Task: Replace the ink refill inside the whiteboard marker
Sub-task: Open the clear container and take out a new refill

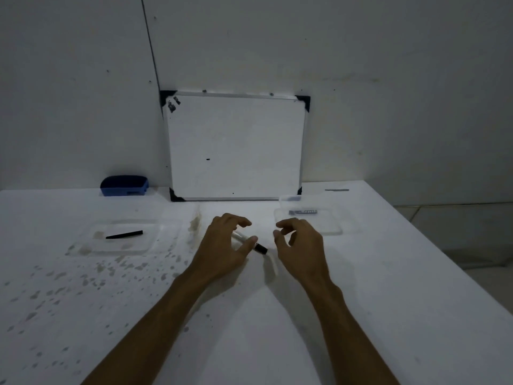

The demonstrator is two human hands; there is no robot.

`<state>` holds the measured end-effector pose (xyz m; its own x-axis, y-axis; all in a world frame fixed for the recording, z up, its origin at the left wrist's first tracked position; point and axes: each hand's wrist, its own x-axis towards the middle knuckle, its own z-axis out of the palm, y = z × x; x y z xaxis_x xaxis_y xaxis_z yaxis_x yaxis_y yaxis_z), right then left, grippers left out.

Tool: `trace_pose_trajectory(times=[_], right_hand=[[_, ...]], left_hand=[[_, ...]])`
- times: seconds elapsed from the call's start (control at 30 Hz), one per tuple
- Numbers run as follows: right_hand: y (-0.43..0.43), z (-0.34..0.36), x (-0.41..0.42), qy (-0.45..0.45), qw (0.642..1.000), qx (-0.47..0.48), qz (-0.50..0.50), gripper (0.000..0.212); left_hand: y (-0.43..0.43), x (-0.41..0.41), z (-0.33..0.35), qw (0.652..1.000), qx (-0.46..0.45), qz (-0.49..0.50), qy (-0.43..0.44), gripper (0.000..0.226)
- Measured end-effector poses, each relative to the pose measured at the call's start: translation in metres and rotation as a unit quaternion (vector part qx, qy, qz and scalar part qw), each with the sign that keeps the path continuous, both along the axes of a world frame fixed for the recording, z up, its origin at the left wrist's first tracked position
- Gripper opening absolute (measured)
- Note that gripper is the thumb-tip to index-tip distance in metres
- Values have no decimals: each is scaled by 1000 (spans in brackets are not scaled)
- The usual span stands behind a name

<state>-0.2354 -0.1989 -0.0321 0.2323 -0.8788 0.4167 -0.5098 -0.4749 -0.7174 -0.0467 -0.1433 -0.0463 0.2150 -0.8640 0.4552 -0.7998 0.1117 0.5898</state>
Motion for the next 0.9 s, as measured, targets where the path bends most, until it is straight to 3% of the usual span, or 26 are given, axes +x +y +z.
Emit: trace_pose_trajectory(times=[0.07, 0.13, 0.27, 0.33, 0.47, 0.67, 0.77, 0.9], right_hand=[[-12, 10, -15, -27, 999, -30, -23, 17], [-29, 17, -31, -30, 997, -45, -49, 15], [-67, 21, -54, 49, 995, -39, -81, 20], [-82, 22, -56, 91, 993, -28, -67, 26], [-106, 22, -42, 143, 990, -12, 9, 39], [-145, 29, -10, 217, 971, 31, 92, 45], [-159, 27, -1, 251, 961, 37, 109, 44], [-169, 21, 3, 230, 968, 23, 101, 40]], left_hand=[[-16, -16, 9, 1000, 23, -21, 2, 48], [-37, -27, 18, 997, 73, -38, -5, 73], [-85, -35, 31, 980, 188, -58, 13, 128], [-105, -35, 35, 972, 221, -73, 24, 141], [-128, -36, 31, 961, 248, -114, 49, 136], [-143, -34, 12, 963, 218, -124, 96, 131], [-147, -32, 6, 961, 213, -143, 108, 134], [-152, -33, 1, 956, 225, -160, 99, 131]])
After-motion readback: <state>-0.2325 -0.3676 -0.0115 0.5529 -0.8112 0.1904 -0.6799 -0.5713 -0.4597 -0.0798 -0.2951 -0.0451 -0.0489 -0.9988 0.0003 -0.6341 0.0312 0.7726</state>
